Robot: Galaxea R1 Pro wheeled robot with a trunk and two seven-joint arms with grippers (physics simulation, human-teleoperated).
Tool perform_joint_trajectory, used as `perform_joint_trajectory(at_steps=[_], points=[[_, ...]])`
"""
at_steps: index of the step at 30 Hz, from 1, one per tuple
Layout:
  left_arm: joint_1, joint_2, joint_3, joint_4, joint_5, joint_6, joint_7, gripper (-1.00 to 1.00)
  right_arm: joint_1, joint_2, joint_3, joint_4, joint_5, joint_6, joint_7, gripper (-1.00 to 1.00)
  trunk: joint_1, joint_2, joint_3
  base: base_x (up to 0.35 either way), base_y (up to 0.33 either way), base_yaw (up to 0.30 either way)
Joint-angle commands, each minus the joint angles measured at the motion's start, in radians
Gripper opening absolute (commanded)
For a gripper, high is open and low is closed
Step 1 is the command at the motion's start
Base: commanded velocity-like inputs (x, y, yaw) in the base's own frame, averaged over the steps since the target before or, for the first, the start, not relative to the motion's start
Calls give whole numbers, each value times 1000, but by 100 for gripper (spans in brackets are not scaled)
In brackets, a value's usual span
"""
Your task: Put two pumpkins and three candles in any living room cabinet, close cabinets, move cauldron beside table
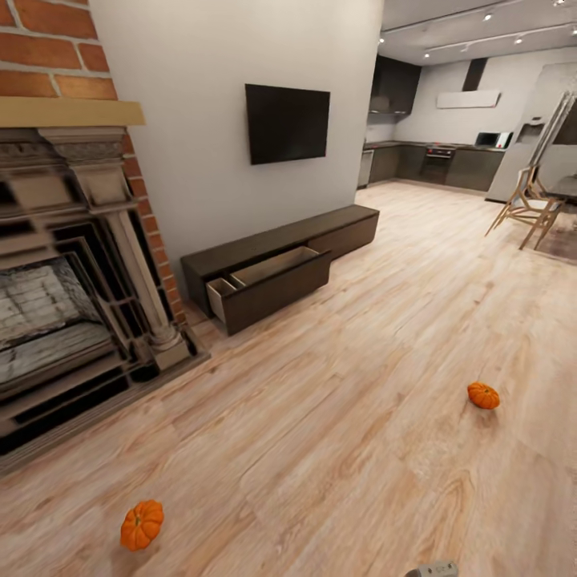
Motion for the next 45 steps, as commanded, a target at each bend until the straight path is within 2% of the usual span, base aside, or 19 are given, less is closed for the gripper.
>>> perform_joint_trajectory(at_steps=[1, 45], points=[[0, 0, 0, 0, 0, 0, 0, 100, 0, 0, 0, 0, -1, -1, 0, -100, 0, 0, 0, 337, 0, -270], [0, 0, 0, 0, 0, 0, 0, 100, 8, 0, 0, -1, 0, -1, 1, -100, 0, 0, -1, 337, 0, -279]])
